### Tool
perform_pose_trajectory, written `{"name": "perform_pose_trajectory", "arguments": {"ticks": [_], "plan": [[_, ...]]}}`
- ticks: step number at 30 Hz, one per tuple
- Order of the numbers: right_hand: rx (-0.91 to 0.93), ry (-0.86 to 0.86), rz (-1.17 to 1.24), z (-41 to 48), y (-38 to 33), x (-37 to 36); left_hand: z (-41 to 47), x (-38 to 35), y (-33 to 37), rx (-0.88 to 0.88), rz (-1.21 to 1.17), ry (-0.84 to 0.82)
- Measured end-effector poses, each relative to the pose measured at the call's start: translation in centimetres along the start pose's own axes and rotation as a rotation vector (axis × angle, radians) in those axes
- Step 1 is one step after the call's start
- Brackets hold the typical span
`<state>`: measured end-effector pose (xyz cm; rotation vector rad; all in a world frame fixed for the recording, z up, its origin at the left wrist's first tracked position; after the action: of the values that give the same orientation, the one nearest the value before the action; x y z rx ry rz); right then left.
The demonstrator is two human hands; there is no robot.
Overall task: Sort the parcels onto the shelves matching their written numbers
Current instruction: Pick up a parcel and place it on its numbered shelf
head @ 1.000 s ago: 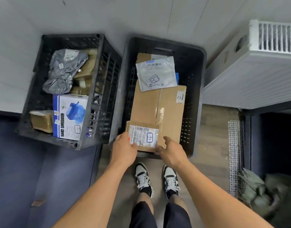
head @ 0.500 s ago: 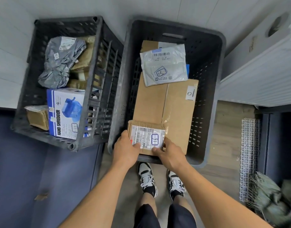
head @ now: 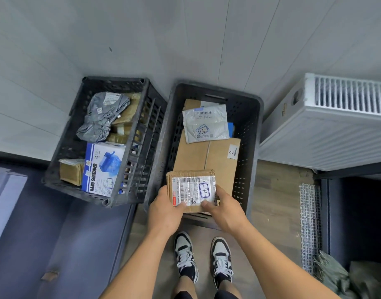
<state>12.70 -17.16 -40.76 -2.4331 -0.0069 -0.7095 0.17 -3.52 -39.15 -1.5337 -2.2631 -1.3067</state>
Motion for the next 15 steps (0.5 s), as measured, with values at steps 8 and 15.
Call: {"name": "perform_pose_trajectory", "arguments": {"ticks": [8,15], "plan": [[0.126,0.062,-0.038,-6.4,-4.2,5.8,-7.8,3.8,5.0,-0.069,-0.148,0.075],[0.280,0.132,-0.026,-13.1,-9.3,10.1,-14.9,8.1,8.4,-0.172,-0.288,0.180]]}}
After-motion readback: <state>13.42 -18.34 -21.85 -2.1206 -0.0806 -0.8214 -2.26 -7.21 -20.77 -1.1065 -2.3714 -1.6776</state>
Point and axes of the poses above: each hand's wrist, its own z-axis towards the middle knuckle, its own x-axis out of the back of the hand, y = z × x, the point moved 8 cm from there along z, towards the middle knuckle, and after that the axes turned 14 degrees about -z, right-handed, at the moved point
